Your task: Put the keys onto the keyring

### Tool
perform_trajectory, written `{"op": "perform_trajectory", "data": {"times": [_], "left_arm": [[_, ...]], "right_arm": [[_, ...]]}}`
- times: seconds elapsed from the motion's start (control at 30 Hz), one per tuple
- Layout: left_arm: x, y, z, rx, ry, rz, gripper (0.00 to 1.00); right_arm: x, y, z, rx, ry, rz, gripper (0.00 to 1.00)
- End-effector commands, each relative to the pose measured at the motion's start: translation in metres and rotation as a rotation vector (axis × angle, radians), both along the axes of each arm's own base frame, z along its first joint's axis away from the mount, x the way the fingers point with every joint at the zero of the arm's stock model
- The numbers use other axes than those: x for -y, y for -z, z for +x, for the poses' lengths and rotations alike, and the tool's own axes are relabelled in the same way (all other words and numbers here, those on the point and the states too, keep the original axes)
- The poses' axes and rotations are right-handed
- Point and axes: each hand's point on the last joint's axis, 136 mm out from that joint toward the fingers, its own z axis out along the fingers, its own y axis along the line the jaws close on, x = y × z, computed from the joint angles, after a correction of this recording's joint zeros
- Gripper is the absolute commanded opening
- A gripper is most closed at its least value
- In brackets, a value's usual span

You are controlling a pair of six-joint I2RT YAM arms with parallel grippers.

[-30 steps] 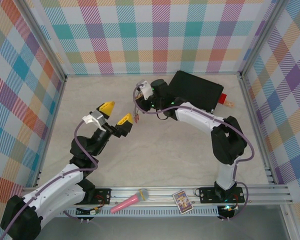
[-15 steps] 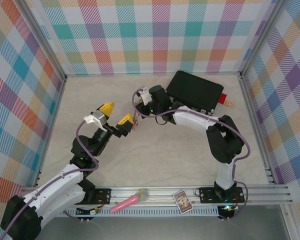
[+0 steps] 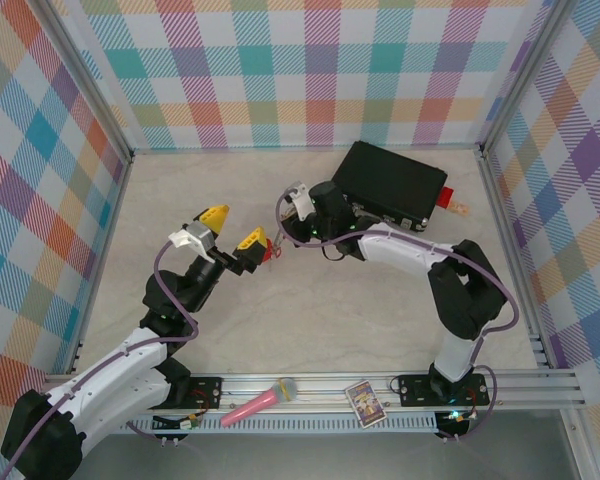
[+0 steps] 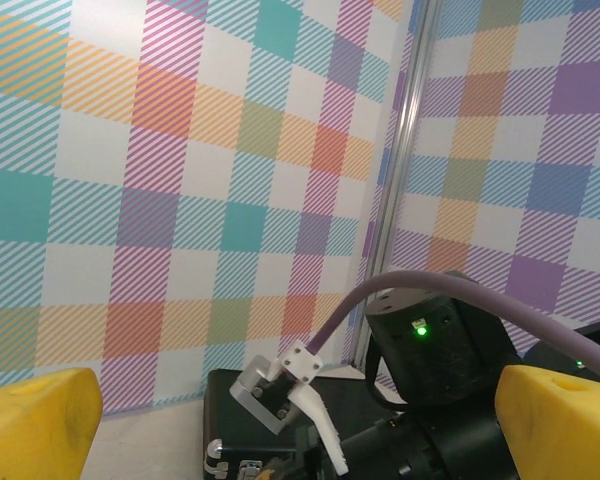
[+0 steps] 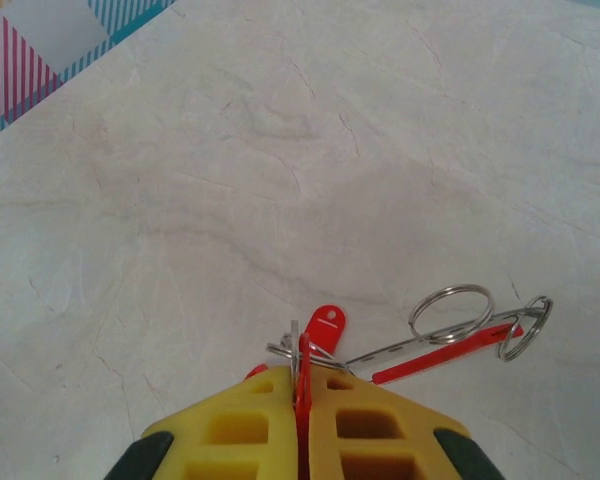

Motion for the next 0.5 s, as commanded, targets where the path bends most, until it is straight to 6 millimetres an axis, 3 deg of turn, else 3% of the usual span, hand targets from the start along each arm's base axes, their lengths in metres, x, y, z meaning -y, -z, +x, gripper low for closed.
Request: {"op": "perform_trajectory", "data": {"times": [0.0,0.47], "left_arm": [[-0.004,-0.002,0.002,0.012,-0.021,0.0,1.0],[-0.002,-0.001,0.002,0.008,-0.01,0.001,1.0]], "right_arm": [[0.008,-0.013,0.0,0.03,0.027,0.031,0.07],[0.037,0.011,-0.025,-0.02,0.078,0.019,0.07]]}}
